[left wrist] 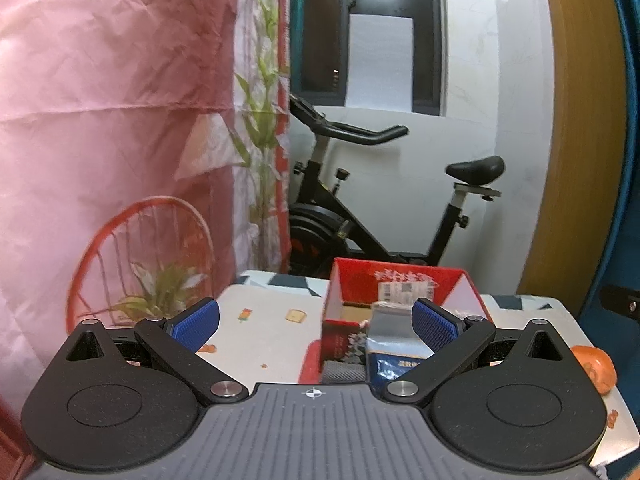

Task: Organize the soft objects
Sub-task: 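Close the left gripper on the white mask bag while the right gripper grasps it too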

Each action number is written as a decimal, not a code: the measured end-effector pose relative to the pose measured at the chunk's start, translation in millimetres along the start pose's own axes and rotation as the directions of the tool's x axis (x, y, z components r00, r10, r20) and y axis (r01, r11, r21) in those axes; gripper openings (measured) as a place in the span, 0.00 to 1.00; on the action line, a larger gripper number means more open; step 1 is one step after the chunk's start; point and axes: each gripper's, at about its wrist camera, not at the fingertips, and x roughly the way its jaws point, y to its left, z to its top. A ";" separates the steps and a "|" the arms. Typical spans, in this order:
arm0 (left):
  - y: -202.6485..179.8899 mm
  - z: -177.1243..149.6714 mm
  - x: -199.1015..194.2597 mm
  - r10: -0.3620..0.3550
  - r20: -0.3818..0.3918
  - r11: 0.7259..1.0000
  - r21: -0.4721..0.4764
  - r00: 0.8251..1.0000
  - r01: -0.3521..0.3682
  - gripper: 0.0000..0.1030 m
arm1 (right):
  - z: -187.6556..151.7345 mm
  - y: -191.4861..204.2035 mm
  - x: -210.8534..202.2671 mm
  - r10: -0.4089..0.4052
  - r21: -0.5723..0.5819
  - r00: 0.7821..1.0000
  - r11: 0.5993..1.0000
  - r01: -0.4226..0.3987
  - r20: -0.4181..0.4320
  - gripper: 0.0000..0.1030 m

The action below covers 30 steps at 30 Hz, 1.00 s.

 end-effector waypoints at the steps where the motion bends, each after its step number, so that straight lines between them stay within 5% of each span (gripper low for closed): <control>1: -0.5 -3.3 3.3 0.001 0.000 1.000 0.011 1.000 -0.001 1.00 | -1.1 -2.1 0.0 0.025 0.008 1.000 1.000 -0.025 0.009 1.00; 5: 0.6 -20.4 25.0 0.052 -0.029 0.997 0.059 0.998 -0.051 1.00 | -13.0 -12.0 11.6 0.096 0.033 0.995 0.995 -0.097 0.032 1.00; 10: 17.0 -48.7 61.3 0.036 -0.133 0.999 0.029 0.990 -0.032 1.00 | -43.0 -17.2 37.1 0.120 0.037 0.993 0.992 -0.120 0.003 1.00; 17: 35.7 -102.1 114.3 -0.058 -0.226 0.997 -0.054 0.972 0.047 1.00 | -104.1 -18.3 87.0 0.080 0.031 0.982 0.997 -0.076 -0.173 1.00; 22: 30.2 -131.4 149.1 -0.039 -0.296 0.999 0.018 0.954 0.047 1.00 | -141.2 -25.3 121.9 0.181 0.138 0.938 0.980 -0.145 -0.297 1.00; 30: 34.2 -157.7 171.4 -0.095 -0.337 0.996 -0.032 0.937 0.089 1.00 | -180.1 -10.9 141.3 0.156 0.081 0.893 0.988 -0.135 -0.423 0.99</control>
